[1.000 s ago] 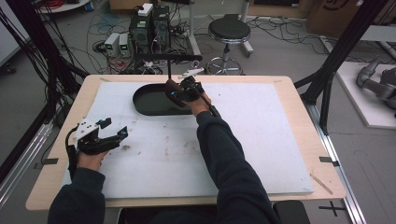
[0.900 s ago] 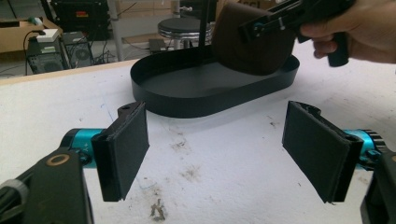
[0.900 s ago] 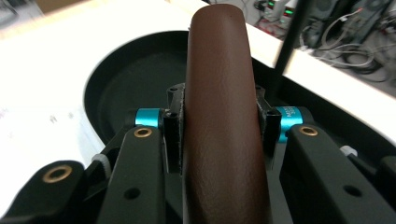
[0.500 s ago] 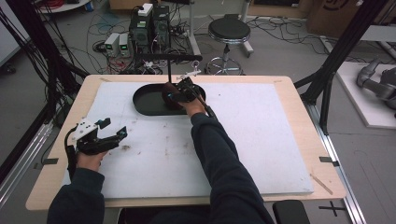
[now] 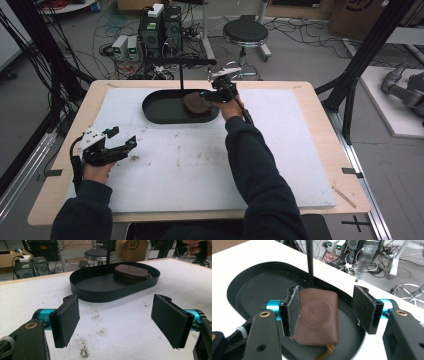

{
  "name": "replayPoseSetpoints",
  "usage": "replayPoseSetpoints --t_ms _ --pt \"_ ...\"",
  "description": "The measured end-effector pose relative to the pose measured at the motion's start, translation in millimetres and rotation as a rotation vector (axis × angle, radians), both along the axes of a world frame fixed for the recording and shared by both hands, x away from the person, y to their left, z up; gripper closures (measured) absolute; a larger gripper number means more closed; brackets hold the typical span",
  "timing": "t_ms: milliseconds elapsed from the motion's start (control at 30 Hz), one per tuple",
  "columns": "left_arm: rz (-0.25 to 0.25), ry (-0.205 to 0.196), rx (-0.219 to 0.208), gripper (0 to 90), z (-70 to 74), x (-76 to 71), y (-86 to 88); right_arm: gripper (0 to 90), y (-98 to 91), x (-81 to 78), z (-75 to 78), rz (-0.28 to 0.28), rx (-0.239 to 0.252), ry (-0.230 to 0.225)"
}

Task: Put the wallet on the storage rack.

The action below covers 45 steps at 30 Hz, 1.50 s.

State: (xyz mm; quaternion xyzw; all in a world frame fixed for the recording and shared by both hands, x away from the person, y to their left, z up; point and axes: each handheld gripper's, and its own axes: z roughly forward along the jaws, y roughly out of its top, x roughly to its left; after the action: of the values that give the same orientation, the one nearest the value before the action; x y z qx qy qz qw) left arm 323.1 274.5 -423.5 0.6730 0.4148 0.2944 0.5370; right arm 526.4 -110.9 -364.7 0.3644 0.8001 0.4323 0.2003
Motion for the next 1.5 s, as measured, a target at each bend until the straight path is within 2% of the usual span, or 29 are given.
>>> replayPoseSetpoints --t_ms 33,67,100,167,200,267,300,333,400,433,467,500,533,567,600,633,667,700,767,800,867,900,967,1067,1167,1500 --pt "-0.001 0.002 -0.001 22.7 -0.1 0.0 -0.1 38.7 -7.7 -4.2 2.8 0.004 0.0 -0.009" --pt "-0.001 0.002 -0.001 22.7 -0.1 0.0 -0.1 38.7 -7.7 -4.2 2.8 0.004 0.0 -0.009" --pt "-0.003 0.001 -0.004 22.7 -0.2 0.1 -0.1 36.2 -26.2 -14.2 9.1 0.029 -0.004 -0.024" --pt "-0.007 0.007 -0.011 22.7 0.1 0.8 0.0 35.3 -32.9 -18.3 10.7 0.037 0.005 -0.026" --pt "-0.007 0.003 -0.012 22.7 0.8 1.1 0.2 30.1 -53.7 -30.6 13.6 0.037 0.002 -0.045" --pt "-0.004 -0.006 -0.026 22.7 2.7 1.7 0.8 25.2 -69.1 -38.1 14.7 0.032 -0.009 -0.022" --pt "-0.004 -0.006 -0.026 22.6 2.7 1.7 0.8 25.2 -69.1 -38.1 14.7 0.032 -0.009 -0.022" --pt "-0.001 -0.009 -0.037 22.2 3.7 2.5 1.0 25.1 -88.0 -51.8 12.4 0.014 -0.008 -0.046" --pt "-0.002 -0.007 -0.044 21.3 4.4 3.9 1.3 21.9 -99.7 -59.0 12.4 -0.016 -0.034 0.013" --pt "-0.002 -0.007 -0.044 21.0 4.4 3.9 1.3 22.4 -106.7 -65.5 10.9 -0.02 -0.036 -0.001" --pt "0.0 -0.006 -0.049 21.0 4.6 4.5 1.1 22.4 -106.7 -65.5 10.9 -0.02 -0.036 -0.001" --pt "0.0 -0.007 -0.052 20.6 4.7 6.0 0.5 23.7 -122.0 -83.1 7.3 -0.013 -0.057 -0.037" --pt "0.0 -0.007 -0.052 20.6 4.7 6.0 0.5 23.7 -122.0 -83.1 7.3 -0.013 -0.057 -0.037" --pt "-0.001 -0.007 -0.047 20.6 4.9 6.7 0.0 22.1 -135.0 -97.7 4.0 -0.026 -0.058 -0.032" --pt "-0.001 -0.007 -0.049 20.6 4.9 7.1 -0.4 22.2 -140.0 -103.3 2.3 -0.031 -0.058 -0.047" --pt "-0.003 -0.01 -0.053 20.6 5.1 7.7 -0.9 22.3 -148.1 -113.4 -0.7 -0.039 -0.045 -0.065" --pt "-0.002 -0.009 -0.052 20.6 5.4 7.9 -1.4 22.3 -148.1 -113.4 -0.7 -0.039 -0.045 -0.065" --pt "-0.001 -0.012 -0.055 20.7 5.9 8.2 -2.8 22.4 -159.7 -128.2 -6.3 -0.042 -0.029 -0.069" --pt "-0.002 -0.015 -0.057 20.7 6.3 8.2 -3.3 22.4 -163.4 -133.7 -8.8 -0.04 -0.028 -0.076" --pt "-0.003 -0.019 -0.053 20.7 6.9 8.3 -3.4 22.3 -173.1 -149.0 -15.4 -0.051 -0.026 -0.097" --pt "-0.002 -0.024 -0.048 20.7 8.2 8.6 -3.7 21.8 -183.6 -161.9 -21.0 -0.071 -0.015 -0.118" --pt "-0.001 -0.027 -0.051 20.7 8.5 8.9 -3.8 21.8 -183.6 -161.9 -21.0 -0.071 -0.015 -0.118" --pt "0.003 -0.031 -0.05 20.7 8.8 9.7 -3.8 21.3 -196.2 -173.7 -26.7 -0.101 0.002 -0.127" --pt "0.002 -0.032 -0.044 20.7 9.5 9.3 -3.9 20.8 -200.9 -180.6 -28.4 -0.104 0.018 -0.133" --pt "0.001 -0.035 -0.043 20.9 9.6 7.9 -3.8 20.8 -198.7 -182.3 -30.8 -0.088 -0.016 -0.142" --pt "-0.006 -0.029 -0.042 21.2 7.8 6.1 -4.7 20.8 -198.0 -182.3 -32.8 -0.116 -0.045 -0.153"
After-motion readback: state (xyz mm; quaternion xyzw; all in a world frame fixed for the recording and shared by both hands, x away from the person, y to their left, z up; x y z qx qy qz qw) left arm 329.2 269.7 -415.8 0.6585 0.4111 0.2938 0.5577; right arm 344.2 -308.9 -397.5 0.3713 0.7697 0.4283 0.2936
